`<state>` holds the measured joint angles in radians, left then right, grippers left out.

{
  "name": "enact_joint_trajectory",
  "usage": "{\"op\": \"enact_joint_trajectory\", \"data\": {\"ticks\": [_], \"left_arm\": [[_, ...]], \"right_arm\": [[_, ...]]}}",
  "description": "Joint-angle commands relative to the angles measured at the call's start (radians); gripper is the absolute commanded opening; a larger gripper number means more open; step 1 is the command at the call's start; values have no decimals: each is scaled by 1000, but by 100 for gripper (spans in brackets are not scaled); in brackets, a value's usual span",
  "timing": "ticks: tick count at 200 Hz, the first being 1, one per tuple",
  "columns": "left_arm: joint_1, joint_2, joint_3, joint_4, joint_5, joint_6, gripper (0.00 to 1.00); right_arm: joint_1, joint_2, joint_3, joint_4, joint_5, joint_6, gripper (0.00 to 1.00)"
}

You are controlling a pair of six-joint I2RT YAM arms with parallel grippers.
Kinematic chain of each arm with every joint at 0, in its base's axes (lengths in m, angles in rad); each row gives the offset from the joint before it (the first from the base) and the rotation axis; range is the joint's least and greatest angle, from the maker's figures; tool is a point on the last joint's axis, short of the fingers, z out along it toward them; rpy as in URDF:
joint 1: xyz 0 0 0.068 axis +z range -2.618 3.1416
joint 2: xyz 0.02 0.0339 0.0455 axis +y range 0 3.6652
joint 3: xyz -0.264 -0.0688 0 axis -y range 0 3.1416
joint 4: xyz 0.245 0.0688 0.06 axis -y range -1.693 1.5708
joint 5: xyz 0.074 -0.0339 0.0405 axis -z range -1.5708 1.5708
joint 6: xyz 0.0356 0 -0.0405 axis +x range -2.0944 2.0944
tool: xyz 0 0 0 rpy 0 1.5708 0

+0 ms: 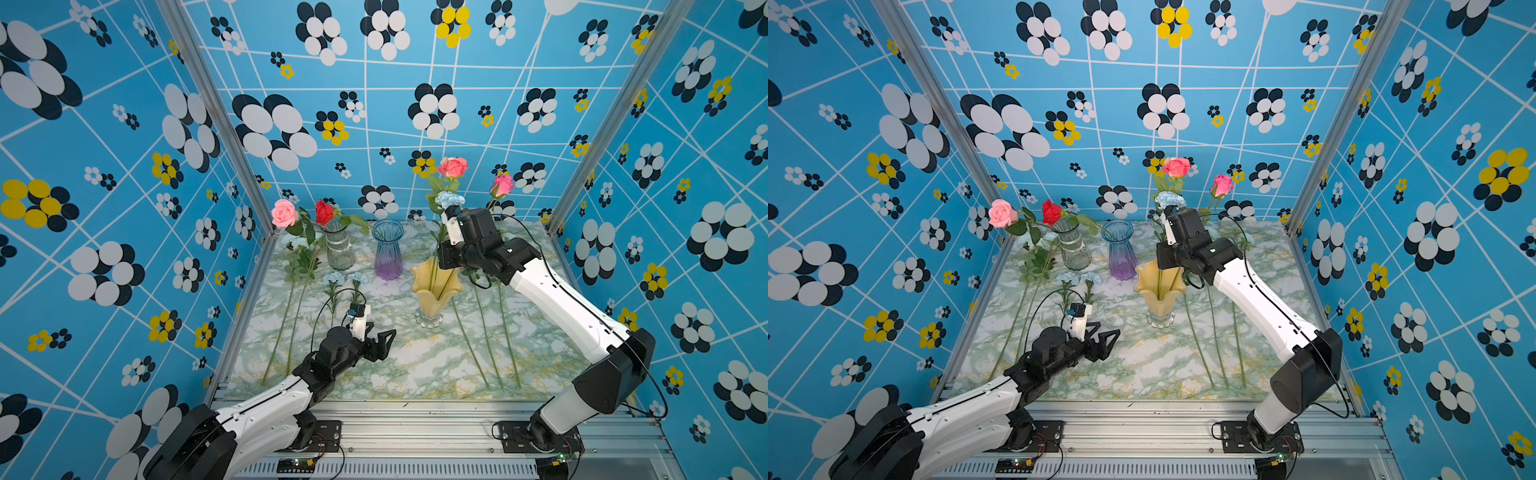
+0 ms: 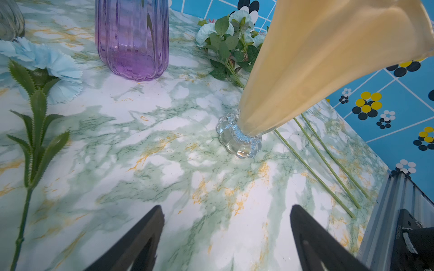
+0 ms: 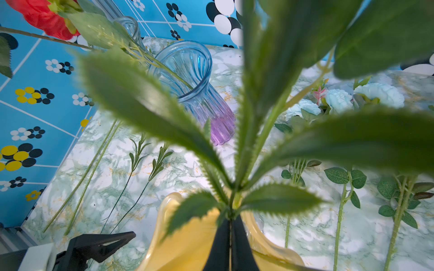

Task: Pick out blue flowers from the vase
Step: Pick up the flower from the vase.

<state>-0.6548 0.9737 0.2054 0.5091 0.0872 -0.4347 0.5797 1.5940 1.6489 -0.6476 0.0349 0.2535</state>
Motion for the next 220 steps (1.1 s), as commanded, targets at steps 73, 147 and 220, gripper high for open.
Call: {"op": "enact_joint_trajectory", "data": {"ticks": [73,147,220], "left_arm": [[10,7,56,-35,-6,-10,87],[53,-93,152,-213,63,-3,94],[333,-166,401,-525,364,-78,96]], "right_arm": [[-4,-92,-23,-20,-12,-12,0],[-3,-148,-39,-31,3,-17,0],[-35,-167,58,-42,-50,-24,0]]}}
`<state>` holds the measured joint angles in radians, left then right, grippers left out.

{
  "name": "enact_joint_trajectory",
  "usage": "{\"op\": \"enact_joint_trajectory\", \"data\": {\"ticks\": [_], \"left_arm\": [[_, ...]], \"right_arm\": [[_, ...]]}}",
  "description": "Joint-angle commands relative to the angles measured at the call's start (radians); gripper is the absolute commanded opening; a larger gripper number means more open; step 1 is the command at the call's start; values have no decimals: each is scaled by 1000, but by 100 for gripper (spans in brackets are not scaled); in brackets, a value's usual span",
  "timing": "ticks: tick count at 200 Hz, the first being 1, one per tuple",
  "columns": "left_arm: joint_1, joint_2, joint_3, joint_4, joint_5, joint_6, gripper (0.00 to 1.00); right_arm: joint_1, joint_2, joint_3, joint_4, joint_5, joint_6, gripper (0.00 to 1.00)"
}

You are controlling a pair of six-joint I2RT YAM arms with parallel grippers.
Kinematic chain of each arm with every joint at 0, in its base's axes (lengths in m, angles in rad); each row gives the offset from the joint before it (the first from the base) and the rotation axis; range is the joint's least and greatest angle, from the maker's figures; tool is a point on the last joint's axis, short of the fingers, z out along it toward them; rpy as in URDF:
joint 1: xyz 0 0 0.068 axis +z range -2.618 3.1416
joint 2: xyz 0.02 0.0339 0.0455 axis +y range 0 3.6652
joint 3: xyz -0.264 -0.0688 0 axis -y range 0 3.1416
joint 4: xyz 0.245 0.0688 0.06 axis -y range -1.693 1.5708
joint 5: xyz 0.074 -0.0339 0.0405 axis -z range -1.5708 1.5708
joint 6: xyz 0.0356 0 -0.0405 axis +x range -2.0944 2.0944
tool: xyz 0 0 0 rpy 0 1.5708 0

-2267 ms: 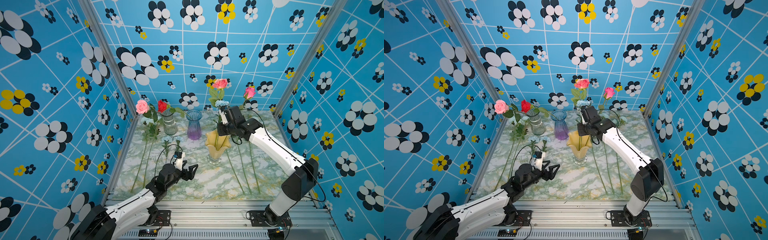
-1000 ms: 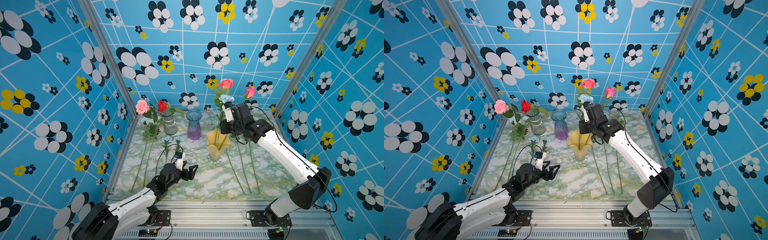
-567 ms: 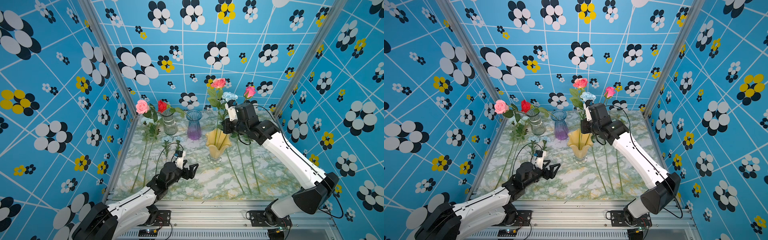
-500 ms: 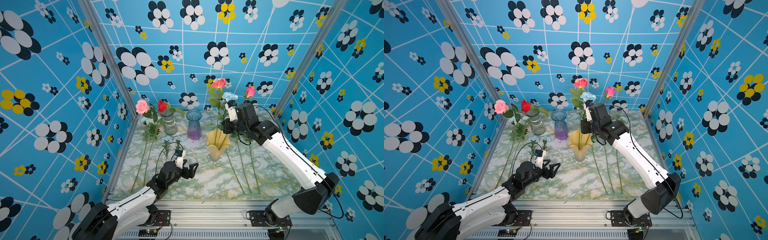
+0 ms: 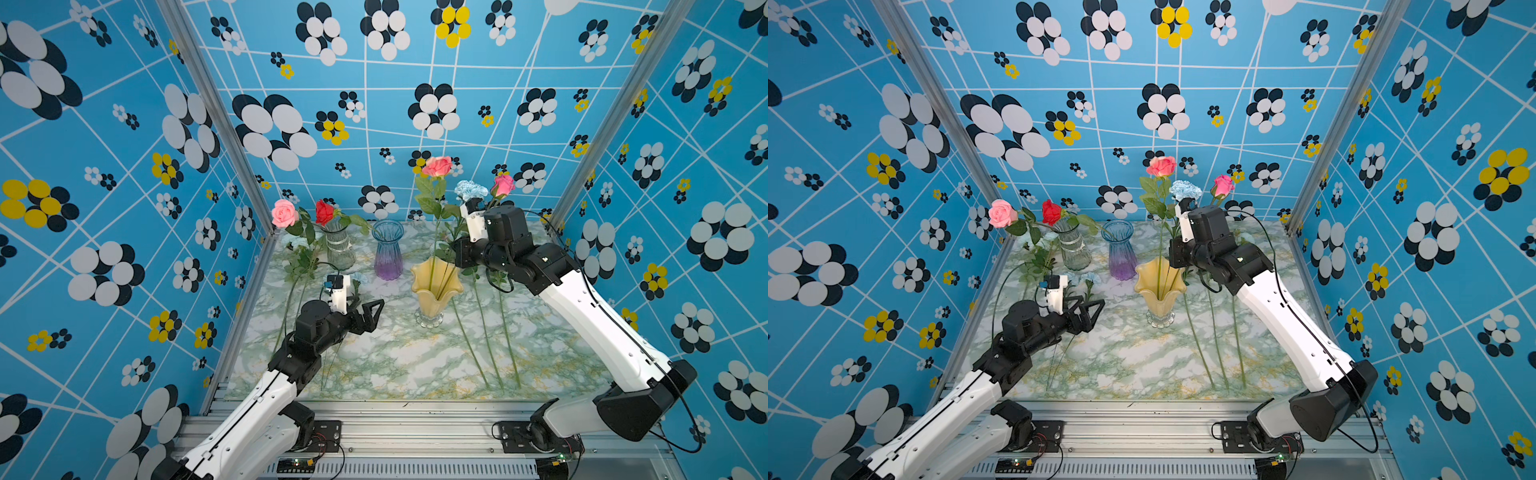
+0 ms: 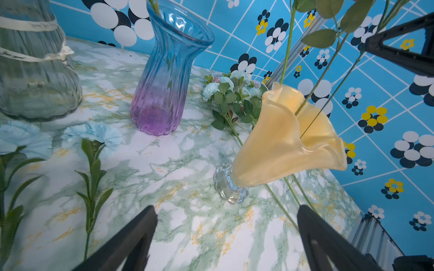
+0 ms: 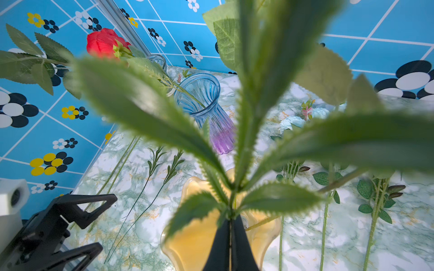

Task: Pick out blue flowers from the vase
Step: Pick up the flower from the vase.

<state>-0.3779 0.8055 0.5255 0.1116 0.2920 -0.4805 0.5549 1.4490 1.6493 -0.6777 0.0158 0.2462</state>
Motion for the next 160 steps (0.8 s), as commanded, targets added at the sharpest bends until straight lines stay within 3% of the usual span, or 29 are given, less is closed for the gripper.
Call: {"op": "enact_joint_trajectory", "data": {"ticks": [1,77,160], "left_arm": [[58,4,84,-130,162,-31,96],[81,144,405,-179,354,-72,97],[78,199,395,-79,373,-159,97]], "right_arm": [[-10,-22,59,-12,-32,-16,0],[-30,-57,151,-27,-56,-55,0],[-49,-55,325,-129,-99,-140,0]]}}
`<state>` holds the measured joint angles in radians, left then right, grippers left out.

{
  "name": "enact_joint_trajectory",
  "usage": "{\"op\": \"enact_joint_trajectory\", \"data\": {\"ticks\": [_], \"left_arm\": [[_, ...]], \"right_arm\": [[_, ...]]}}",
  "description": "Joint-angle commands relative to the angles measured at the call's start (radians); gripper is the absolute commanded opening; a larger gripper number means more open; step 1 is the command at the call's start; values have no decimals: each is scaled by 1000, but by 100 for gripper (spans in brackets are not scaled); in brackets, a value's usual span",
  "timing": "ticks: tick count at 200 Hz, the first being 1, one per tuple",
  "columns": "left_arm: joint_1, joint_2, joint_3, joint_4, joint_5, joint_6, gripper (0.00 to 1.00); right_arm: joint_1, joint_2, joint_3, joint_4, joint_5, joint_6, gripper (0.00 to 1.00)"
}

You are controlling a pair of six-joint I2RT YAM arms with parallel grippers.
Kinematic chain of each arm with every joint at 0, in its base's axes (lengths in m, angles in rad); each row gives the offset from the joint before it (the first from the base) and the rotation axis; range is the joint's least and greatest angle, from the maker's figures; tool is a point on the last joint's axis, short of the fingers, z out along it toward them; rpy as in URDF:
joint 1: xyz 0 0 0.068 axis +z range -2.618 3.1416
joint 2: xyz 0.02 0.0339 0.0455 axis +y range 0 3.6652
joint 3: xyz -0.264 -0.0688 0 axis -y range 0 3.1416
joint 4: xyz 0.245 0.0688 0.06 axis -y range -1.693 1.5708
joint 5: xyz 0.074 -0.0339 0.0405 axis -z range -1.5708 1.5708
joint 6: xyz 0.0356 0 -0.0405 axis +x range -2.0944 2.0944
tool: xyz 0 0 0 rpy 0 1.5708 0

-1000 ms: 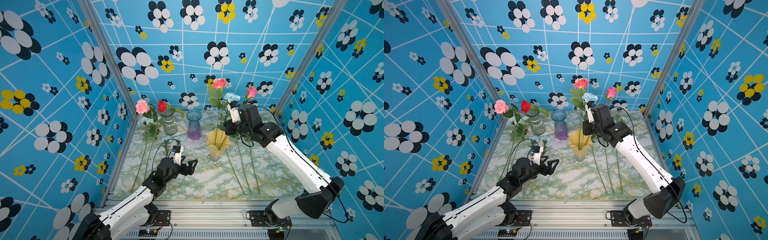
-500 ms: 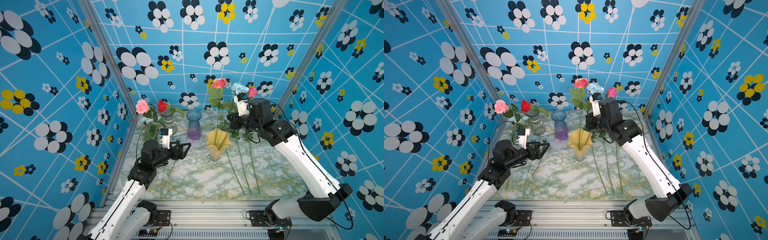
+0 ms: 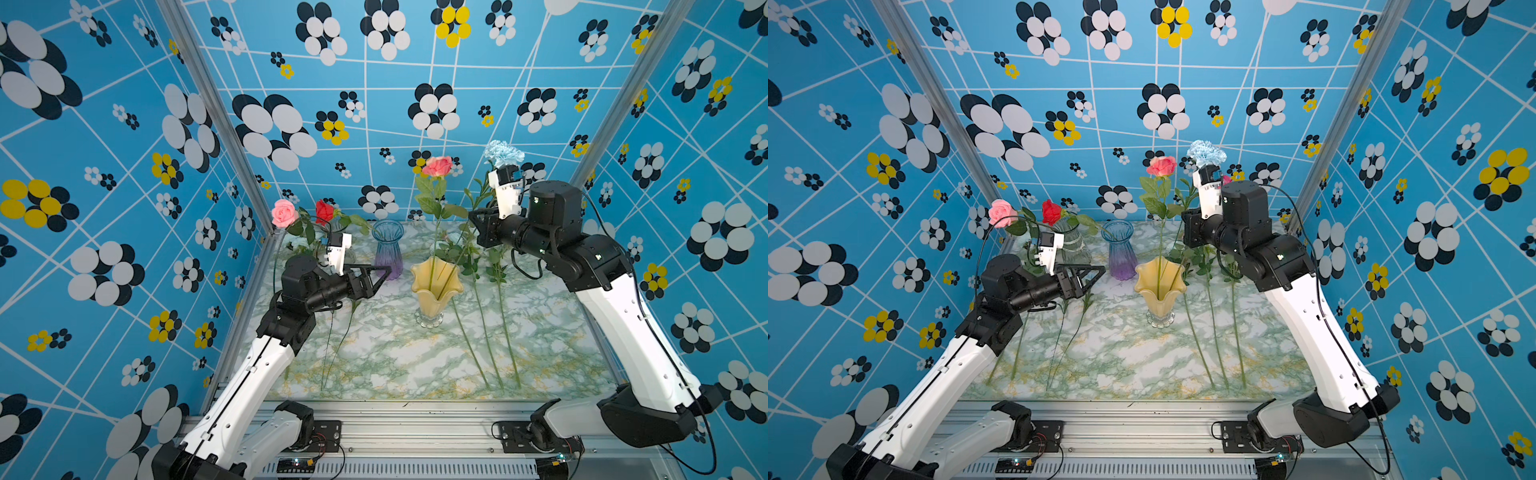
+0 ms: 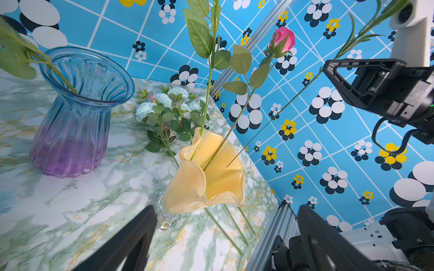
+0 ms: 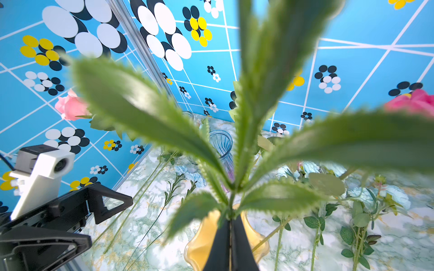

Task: Pick out blue flowers from the vase
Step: Pick up the flower from the vase.

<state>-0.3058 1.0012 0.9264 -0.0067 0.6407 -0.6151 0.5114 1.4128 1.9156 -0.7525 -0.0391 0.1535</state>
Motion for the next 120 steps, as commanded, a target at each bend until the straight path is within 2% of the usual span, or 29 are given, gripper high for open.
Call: {"op": "enact_joint_trajectory", "data": {"ticks": [1,28,62,90,120], "left_arm": [[6,3,-7,39,25,-25,97],[6,14,-9,88,48,-56,97],[7,55,8,203,109,-122,97],[7,88,32,273,148,-160,96],[4,112,84,303,209,-186,92]], "right_arm": [[-5,-18,61,-57,-45,-48,0],[-6,-6,125,-123,-104,-66,0],[-5,9,174,-197,-255,-71,0],[-5,-1,146,-212,-400,-66,0],[-4,-32,44,-168,-523,-62,0]]}}
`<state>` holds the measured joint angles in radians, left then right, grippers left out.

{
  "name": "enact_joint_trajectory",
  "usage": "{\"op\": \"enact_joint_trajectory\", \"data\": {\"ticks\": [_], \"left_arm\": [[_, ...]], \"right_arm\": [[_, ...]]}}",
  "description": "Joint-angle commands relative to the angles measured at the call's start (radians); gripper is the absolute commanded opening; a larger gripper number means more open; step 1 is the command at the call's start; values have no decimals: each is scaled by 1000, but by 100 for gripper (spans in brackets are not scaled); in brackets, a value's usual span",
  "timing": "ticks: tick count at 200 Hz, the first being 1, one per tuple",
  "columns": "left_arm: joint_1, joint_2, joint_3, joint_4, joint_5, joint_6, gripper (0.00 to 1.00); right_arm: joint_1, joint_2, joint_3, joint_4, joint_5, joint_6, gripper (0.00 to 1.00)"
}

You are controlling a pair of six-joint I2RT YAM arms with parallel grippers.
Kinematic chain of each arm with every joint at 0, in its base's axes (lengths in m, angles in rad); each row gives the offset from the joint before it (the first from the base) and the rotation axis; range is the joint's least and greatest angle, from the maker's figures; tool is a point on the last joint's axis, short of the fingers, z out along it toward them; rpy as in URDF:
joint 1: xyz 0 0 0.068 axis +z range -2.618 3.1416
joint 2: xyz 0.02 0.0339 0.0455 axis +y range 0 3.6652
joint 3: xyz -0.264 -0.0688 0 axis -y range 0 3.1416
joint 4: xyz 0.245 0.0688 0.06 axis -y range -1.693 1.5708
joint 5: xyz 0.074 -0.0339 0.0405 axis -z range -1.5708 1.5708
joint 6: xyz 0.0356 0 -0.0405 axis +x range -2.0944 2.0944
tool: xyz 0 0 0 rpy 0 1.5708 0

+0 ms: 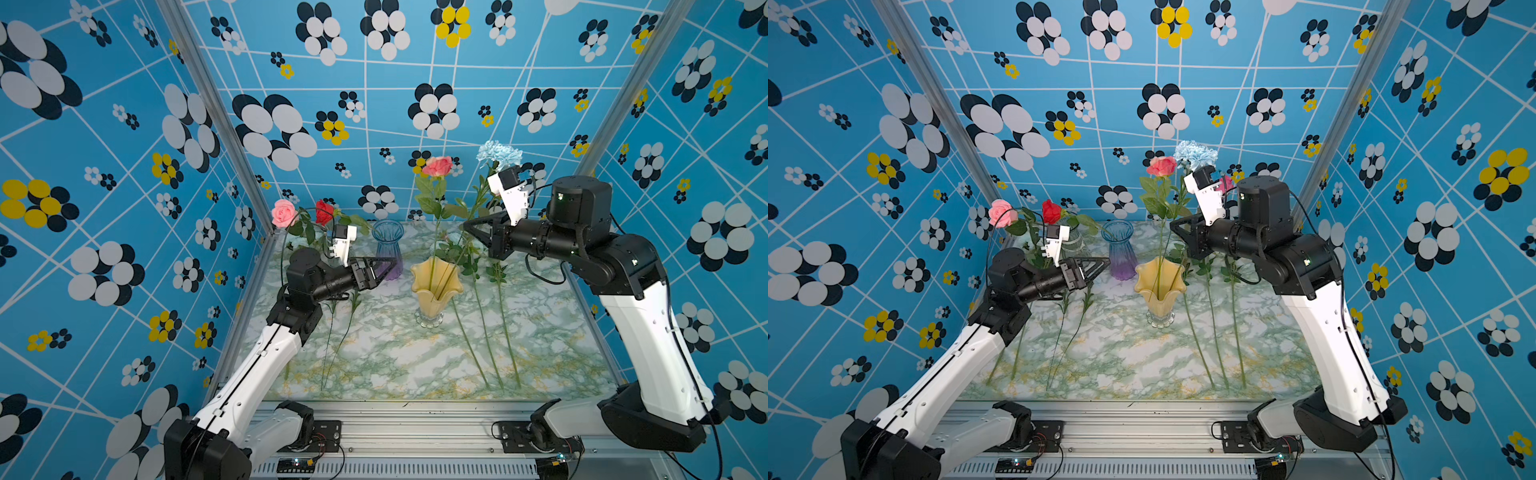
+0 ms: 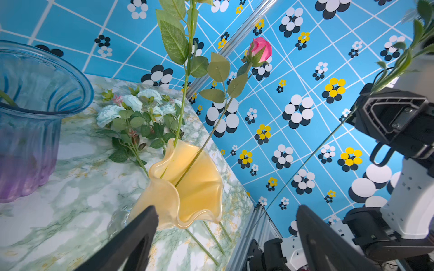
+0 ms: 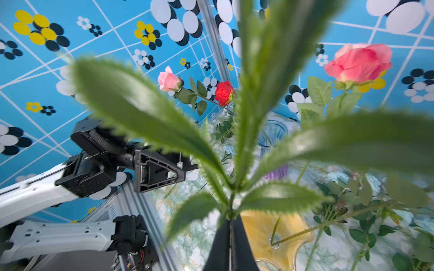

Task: Pick out blue flowers from the vase
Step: Pick up the flower from the vase.

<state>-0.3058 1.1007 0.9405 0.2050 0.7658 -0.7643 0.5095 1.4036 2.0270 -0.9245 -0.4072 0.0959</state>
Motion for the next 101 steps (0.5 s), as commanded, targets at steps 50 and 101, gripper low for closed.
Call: {"op": "enact_joint_trajectory", "data": {"ticks": [50,101], "left_arm": [[-123,54,253,-223,86,218,84],[-190,111,283,-320,94,294,74]], "right_arm": [[6,-7,-195,85,-248,22,0],[25,30,-239,122,-288,28,0]]}}
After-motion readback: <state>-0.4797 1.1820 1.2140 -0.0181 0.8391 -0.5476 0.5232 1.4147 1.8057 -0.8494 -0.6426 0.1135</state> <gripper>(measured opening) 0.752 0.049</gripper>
